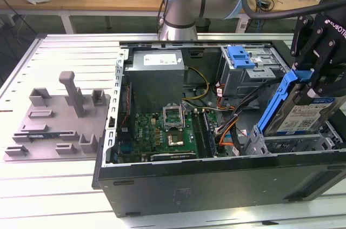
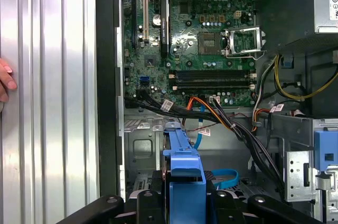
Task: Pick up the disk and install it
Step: 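Insert the disk into the insertion slot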
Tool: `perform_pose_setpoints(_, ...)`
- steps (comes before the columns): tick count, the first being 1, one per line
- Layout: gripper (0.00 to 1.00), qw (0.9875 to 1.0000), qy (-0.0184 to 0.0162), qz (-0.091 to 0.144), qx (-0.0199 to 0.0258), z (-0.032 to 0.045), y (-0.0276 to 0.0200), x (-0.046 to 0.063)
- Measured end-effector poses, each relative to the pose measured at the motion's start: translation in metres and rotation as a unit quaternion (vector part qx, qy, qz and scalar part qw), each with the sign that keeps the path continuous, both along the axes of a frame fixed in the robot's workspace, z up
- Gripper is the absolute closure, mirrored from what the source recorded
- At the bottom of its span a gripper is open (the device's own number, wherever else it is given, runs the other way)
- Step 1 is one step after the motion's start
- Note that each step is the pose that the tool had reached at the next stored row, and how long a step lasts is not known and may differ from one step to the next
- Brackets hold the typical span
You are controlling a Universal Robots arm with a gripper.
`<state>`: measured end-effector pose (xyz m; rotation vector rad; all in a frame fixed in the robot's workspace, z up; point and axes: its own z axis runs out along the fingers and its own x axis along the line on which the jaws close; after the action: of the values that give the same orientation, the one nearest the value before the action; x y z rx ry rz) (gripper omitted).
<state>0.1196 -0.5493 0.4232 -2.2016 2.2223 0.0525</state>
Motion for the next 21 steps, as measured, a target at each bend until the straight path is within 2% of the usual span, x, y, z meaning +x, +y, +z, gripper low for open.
perform_pose_setpoints(6, 0.64, 1.0000, 0.0000, 0.000, 0.0001, -0.0009, 0.0000, 0.000)
perform_pose_setpoints(10, 0.64, 1.0000, 0.0000, 0.000, 0.0001, -0.0107, 0.0000, 0.000)
perform_pose_setpoints(14, 0.64, 1.0000, 0.0000, 0.000, 0.0000, -0.0172, 0.0000, 0.000)
perform_pose_setpoints(21, 0.64, 1.0000, 0.0000, 0.000, 0.0000, -0.0229, 0.0000, 0.000)
